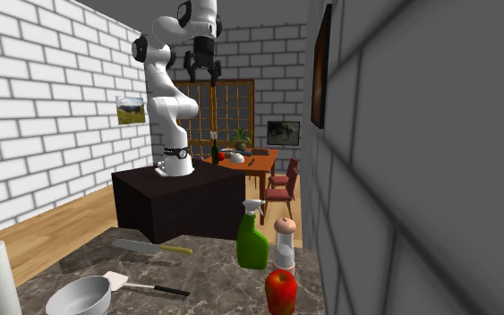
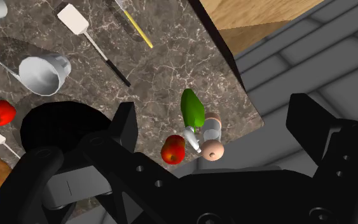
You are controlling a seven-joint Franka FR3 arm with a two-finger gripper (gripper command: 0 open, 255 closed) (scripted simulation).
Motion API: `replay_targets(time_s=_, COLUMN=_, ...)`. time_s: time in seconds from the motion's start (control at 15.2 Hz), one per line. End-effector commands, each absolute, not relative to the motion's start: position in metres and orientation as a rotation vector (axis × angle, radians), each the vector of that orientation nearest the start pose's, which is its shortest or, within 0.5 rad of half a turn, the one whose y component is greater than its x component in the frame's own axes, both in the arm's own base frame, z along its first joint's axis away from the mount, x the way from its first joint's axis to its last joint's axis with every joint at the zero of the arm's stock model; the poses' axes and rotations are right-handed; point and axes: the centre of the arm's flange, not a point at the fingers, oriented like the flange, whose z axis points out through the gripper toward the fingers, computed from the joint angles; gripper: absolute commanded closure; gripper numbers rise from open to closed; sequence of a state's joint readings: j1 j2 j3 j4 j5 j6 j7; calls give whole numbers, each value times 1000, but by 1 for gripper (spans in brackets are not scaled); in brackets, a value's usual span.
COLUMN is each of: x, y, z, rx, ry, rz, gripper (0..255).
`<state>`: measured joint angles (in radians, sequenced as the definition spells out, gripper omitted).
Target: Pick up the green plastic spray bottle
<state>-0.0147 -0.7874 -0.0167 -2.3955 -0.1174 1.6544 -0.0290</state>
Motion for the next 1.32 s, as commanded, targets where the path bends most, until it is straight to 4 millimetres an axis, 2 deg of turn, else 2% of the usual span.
replay_targets(time_s=0.0, x=314, y=-23, z=580, rx=-3247, ry=-15, rz=-70, gripper=0)
replay_targets(time_s=0.66, x=390, y=-60, z=478, rx=-3193, ry=-182, rz=-77, gripper=0)
replay_targets(time_s=1.25, x=461, y=-82, z=385, rx=-3136, ry=-327, rz=-83, gripper=0)
